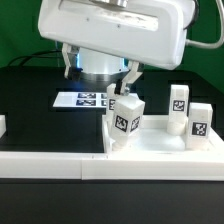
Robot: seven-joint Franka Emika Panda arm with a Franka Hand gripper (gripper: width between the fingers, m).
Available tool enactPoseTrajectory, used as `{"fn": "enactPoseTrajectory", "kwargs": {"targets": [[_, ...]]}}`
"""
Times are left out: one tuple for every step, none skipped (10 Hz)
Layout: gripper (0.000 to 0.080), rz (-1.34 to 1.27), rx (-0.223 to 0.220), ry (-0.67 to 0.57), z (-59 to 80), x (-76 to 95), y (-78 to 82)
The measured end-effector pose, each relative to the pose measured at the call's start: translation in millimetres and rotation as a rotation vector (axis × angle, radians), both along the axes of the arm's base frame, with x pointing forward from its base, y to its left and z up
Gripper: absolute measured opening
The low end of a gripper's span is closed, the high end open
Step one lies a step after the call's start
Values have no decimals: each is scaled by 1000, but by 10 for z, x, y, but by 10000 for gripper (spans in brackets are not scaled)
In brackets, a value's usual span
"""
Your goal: Assemble square table
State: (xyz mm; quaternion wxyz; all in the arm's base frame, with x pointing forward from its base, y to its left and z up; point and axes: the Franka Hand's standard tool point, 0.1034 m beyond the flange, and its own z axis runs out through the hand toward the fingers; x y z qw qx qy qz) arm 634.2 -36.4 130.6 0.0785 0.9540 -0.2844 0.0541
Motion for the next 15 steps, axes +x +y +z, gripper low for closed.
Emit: {"fn": "enactPoseTrajectory", "kwargs": {"targets": [[649,-12,20,29,110,37,45],[649,-22,37,70,160,12,97],[649,-29,38,52,161,30,162],[649,-26,23,30,118,28,268],[649,-12,-22,18,70,34,371],[649,49,-109,-27,24,115,461],[649,182,-184,-33,-21,171,559],[649,168,-174,-34,-25,167,562],[649,165,-176,-35,-22,170,538],[649,167,-176,-34,-28,169,545],[649,166,-176,-34,-28,169,542],[649,166,-176,-34,-30,168,541],[649,166,-176,-34,-30,169,542],[649,154,-139,-65,-11,194,570],[649,174,-88,-136,55,248,572]]}}
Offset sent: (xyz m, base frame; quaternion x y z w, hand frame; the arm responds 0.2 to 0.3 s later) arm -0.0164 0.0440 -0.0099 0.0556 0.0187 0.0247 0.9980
